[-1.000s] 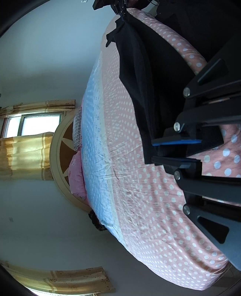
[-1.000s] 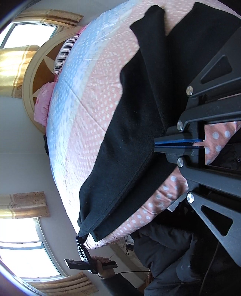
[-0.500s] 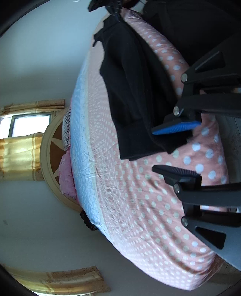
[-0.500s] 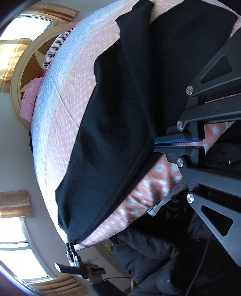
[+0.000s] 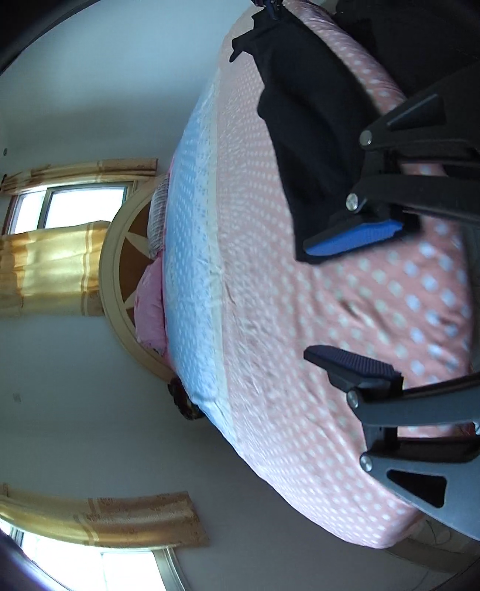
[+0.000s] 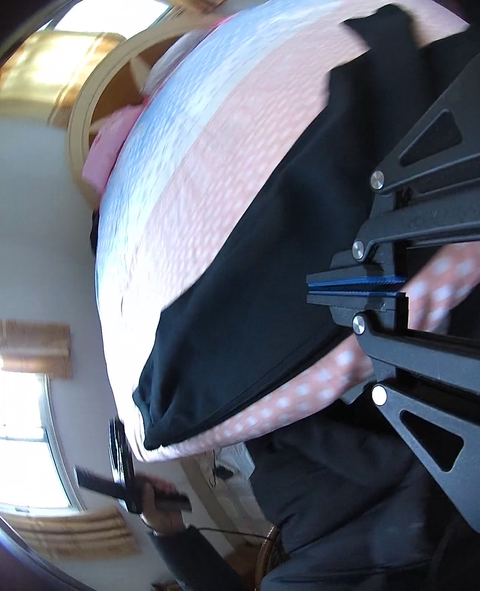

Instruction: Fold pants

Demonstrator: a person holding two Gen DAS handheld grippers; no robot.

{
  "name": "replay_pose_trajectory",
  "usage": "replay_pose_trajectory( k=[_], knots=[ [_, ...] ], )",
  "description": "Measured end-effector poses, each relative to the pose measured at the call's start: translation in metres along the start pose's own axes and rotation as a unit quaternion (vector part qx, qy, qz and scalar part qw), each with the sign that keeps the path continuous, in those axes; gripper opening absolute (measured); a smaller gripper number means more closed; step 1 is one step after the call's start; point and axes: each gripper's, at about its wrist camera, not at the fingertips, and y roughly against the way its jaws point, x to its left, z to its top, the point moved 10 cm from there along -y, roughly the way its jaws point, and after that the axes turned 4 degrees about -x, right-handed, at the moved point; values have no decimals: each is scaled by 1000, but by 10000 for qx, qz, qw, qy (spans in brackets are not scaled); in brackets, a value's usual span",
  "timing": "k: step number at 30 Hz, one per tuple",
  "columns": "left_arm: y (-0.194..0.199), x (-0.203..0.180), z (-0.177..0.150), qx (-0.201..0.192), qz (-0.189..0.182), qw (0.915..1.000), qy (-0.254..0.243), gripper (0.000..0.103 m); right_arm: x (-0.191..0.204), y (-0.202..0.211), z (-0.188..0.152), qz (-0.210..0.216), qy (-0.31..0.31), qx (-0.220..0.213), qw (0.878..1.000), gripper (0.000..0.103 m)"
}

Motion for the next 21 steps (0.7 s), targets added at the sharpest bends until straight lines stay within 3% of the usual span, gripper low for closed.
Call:
replay_pose_trajectory(
  k=[3,6,10,12,15,18,20,21],
  knots=[
    [-28,-34,7,98,-322,9994,-43,56,17,-31,9,236,55,170,9996,3],
    [-53,-65,-4,358,-500,9979,-205,56,31,-49,-5,387,130,502,9979,3],
    [-54,-93,-38,705,-756,9933,-521,56,30,-37,-20,625,-355,533,9960,3],
    [-48,-100,-54,745,-684,9919,-763,59,28,-30,-29,683,-415,584,9951,3],
    [-35,-99,-56,641,-678,9931,-716,60,21,-19,-36,608,-373,538,9960,3],
    [-31,-97,-46,666,-552,9935,-736,61,-7,3,-35,236,-454,293,9983,3],
    [-25,-102,-29,500,-558,9942,-775,66,-45,25,-32,-43,-764,49,9971,3],
    [-22,-108,-20,398,-556,9944,-800,74,-62,34,-32,-204,-916,-48,9956,3]
  ],
)
